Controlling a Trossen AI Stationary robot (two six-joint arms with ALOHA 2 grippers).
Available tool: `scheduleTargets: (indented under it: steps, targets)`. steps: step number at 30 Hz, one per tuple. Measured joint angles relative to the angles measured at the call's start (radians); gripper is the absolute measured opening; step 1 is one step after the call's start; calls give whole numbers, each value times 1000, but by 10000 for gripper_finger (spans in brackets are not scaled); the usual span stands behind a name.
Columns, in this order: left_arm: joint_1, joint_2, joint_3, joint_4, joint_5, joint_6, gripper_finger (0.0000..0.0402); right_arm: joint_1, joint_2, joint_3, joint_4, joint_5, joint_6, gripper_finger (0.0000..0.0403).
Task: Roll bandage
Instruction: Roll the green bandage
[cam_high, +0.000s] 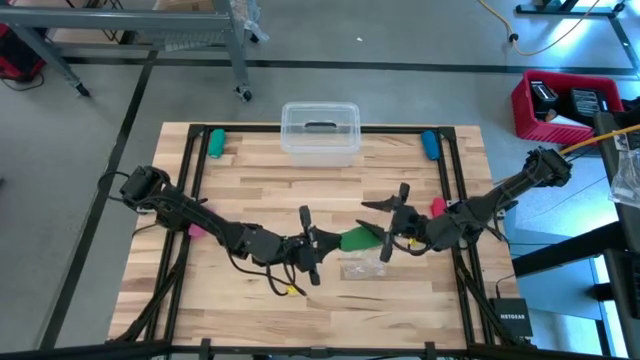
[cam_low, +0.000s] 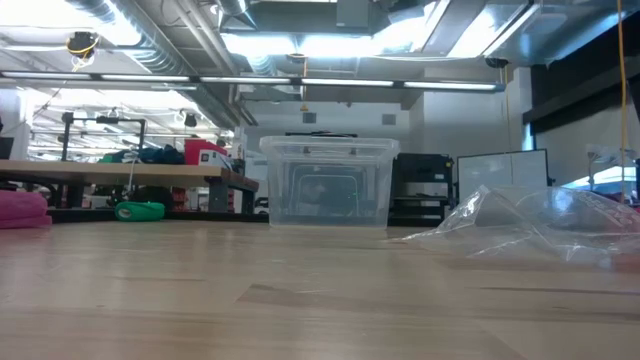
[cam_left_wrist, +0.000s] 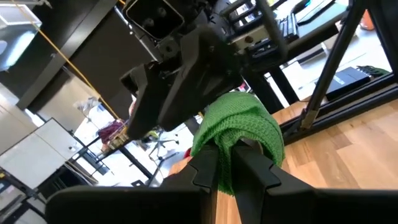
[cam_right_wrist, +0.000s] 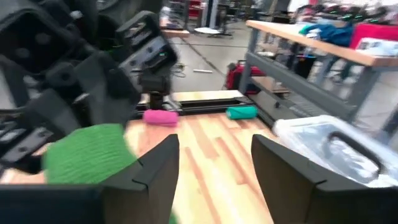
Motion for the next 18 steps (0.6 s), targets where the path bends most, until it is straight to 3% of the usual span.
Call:
scheduleTargets:
  steps: [3, 6, 10, 14, 18]
  targets:
    - [-2, 0, 0, -31, 0, -24, 27, 1, -9, 0, 1, 42, -25, 206]
    - [-2, 0, 0, -74, -1, -75, 27, 9, -41, 20, -18, 11, -48, 204]
    - [-5, 0, 0, -87, 1, -116, 27, 37, -77, 84, -159, -135, -42, 200]
    - [-10, 0, 0, -75, 110, -111, 27, 33, -74, 115, -336, -286, 11, 195]
    - [-11, 0, 0, -74, 184, -114, 27, -7, -53, 109, -325, -407, 63, 189]
